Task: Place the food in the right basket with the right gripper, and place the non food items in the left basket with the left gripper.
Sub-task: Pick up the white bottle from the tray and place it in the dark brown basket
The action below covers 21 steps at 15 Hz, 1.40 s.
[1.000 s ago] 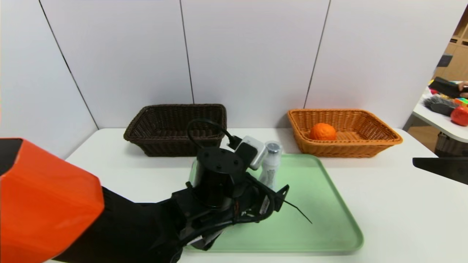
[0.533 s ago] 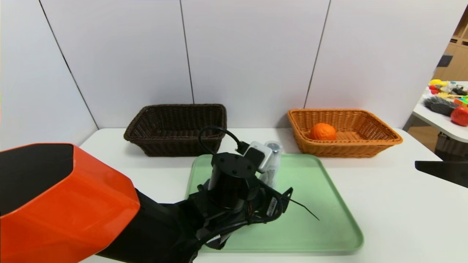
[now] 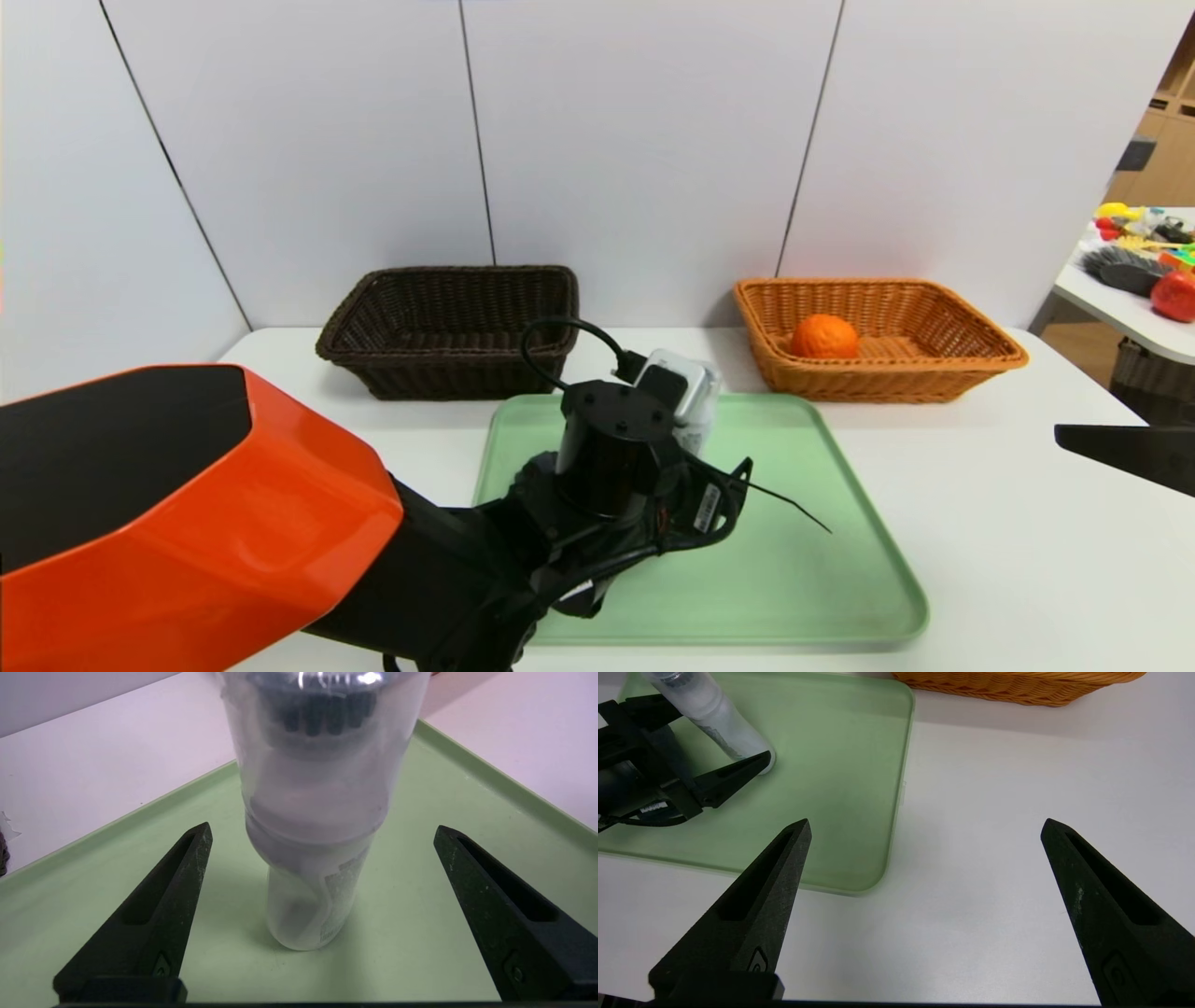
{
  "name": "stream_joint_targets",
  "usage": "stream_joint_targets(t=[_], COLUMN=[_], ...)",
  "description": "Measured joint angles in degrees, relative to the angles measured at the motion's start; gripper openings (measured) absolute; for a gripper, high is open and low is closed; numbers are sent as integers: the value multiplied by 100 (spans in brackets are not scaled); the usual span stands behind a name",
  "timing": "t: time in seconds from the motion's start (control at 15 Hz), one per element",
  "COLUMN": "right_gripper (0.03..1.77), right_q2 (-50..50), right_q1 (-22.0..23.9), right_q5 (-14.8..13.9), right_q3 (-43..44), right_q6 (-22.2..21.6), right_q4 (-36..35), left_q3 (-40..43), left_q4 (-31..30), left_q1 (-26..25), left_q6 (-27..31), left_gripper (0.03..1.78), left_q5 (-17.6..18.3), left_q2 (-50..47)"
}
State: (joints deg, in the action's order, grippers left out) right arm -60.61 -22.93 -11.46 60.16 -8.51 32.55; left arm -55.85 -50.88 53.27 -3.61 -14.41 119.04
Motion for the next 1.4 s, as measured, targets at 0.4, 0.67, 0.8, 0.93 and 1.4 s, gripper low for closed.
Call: stream_joint_targets(t=[0.4,0.67,0.8,0.93,1.4], right_gripper=[170,170,170,170,170], right_q2=[9,44,69,83,102], right_q1=[2,2,2,2,-5], right_q5=[0,0,0,2,0], right_q3=[-40,-96,-121,-126,-148], right_q6=[2,0,-6,0,0], right_q4=[-2,2,5,5,5], left_q3=[-189,-273,-300,-311,-402], left_q4=[15,28,22,11,1], left_q1=[0,-9,-13,-20,-24], left_q6=[4,6,6,6,6], left_gripper=[169,169,169,169,87], left_q5=[-55,-78,-78,-88,-152], left_q2=[201,282,328,364,393])
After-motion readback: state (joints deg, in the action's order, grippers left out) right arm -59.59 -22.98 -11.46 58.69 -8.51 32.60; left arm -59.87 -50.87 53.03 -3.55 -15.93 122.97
